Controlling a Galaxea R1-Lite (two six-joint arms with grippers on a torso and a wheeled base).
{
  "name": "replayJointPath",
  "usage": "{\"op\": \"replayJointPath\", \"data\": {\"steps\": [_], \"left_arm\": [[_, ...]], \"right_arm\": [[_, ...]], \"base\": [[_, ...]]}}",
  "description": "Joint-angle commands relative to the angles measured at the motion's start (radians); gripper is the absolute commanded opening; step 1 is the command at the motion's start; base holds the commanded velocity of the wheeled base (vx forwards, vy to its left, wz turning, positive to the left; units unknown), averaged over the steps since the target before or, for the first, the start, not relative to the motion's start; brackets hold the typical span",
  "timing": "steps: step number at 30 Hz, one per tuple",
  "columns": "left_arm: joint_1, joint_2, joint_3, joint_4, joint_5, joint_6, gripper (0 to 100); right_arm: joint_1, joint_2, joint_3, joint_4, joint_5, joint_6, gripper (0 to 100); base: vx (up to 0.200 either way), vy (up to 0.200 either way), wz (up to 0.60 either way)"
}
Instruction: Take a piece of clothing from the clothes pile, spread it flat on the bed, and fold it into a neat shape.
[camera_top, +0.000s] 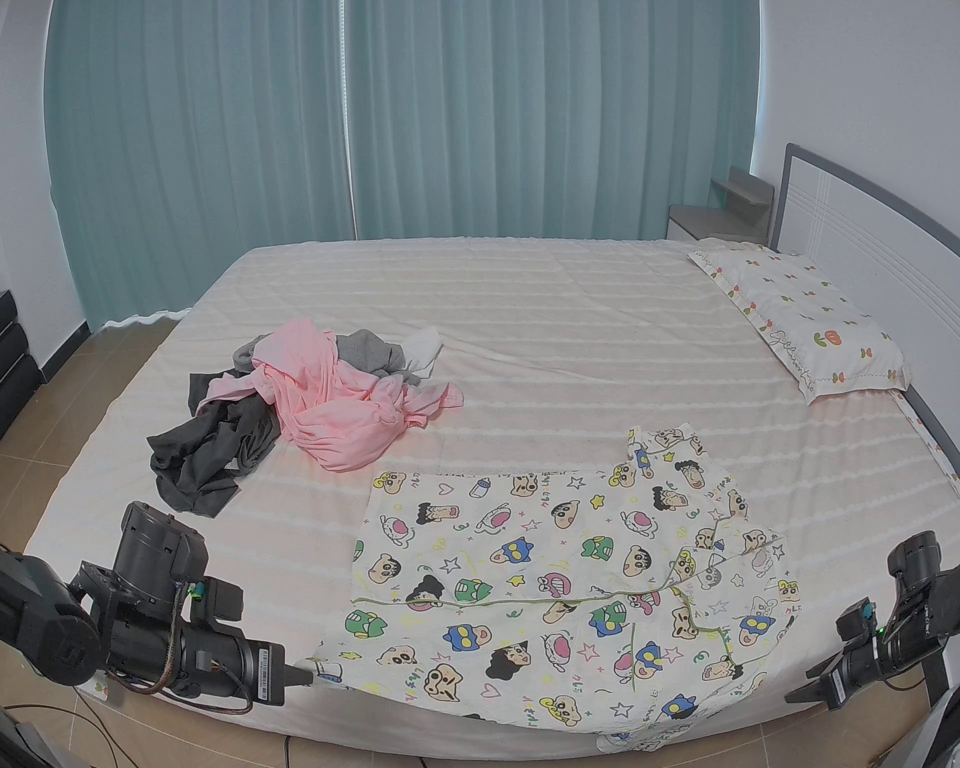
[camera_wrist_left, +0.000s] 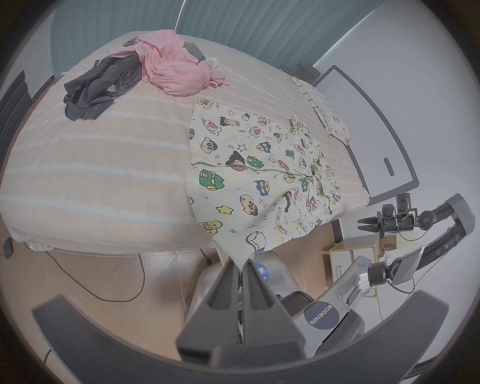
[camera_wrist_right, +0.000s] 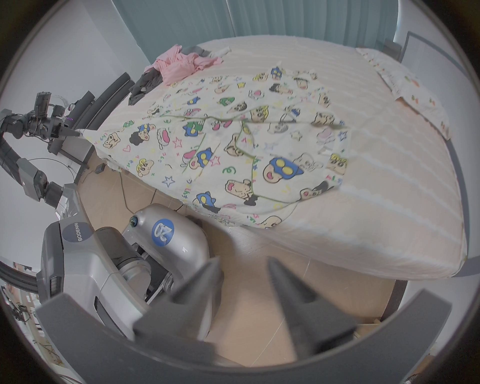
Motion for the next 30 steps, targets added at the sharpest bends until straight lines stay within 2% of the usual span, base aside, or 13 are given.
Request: {"op": "replayJointPath", "data": {"steps": [1, 4, 6, 7, 8, 13, 21, 27, 30], "left_arm": [[0.001, 0.028, -0.014, -0.003, 0.000, -0.001, 0], [0.001, 0.030, -0.014, -0.003, 0.000, -0.001, 0], [0.001, 0.030, -0.014, -0.003, 0.000, -0.001, 0], [0.001, 0.030, -0.014, -0.003, 0.000, -0.001, 0], [0.001, 0.030, -0.015, -0.003, 0.000, -0.001, 0], [0.001, 0.028, -0.020, -0.006, 0.000, -0.001, 0], [0.001, 0.025, -0.021, -0.004, 0.000, -0.001, 0], [0.001, 0.022, -0.020, -0.004, 0.000, -0.001, 0], [0.001, 0.022, -0.018, -0.004, 0.000, -0.001, 0]], "right_arm": [[0.002, 0.318, 0.028, -0.226, 0.014, -0.058, 100], [0.004, 0.425, 0.071, -0.381, 0.029, -0.088, 100], [0.005, 0.497, 0.108, -0.480, 0.043, -0.160, 100], [0.005, 0.497, 0.108, -0.480, 0.043, -0.160, 100], [0.005, 0.539, 0.127, -0.546, 0.051, -0.197, 100], [0.025, 0.637, 0.159, -0.738, 0.061, -0.194, 100], [0.031, 0.664, 0.159, -0.787, 0.074, -0.176, 100], [0.066, 0.703, 0.159, -0.888, 0.087, -0.096, 100], [0.071, 0.706, 0.159, -0.901, 0.080, -0.084, 100]], "base": [[0.000, 0.000, 0.00], [0.000, 0.000, 0.00], [0.000, 0.000, 0.00], [0.000, 0.000, 0.00], [0.000, 0.000, 0.00], [0.000, 0.000, 0.00], [0.000, 0.000, 0.00], [0.000, 0.000, 0.00], [0.000, 0.000, 0.00]]}}
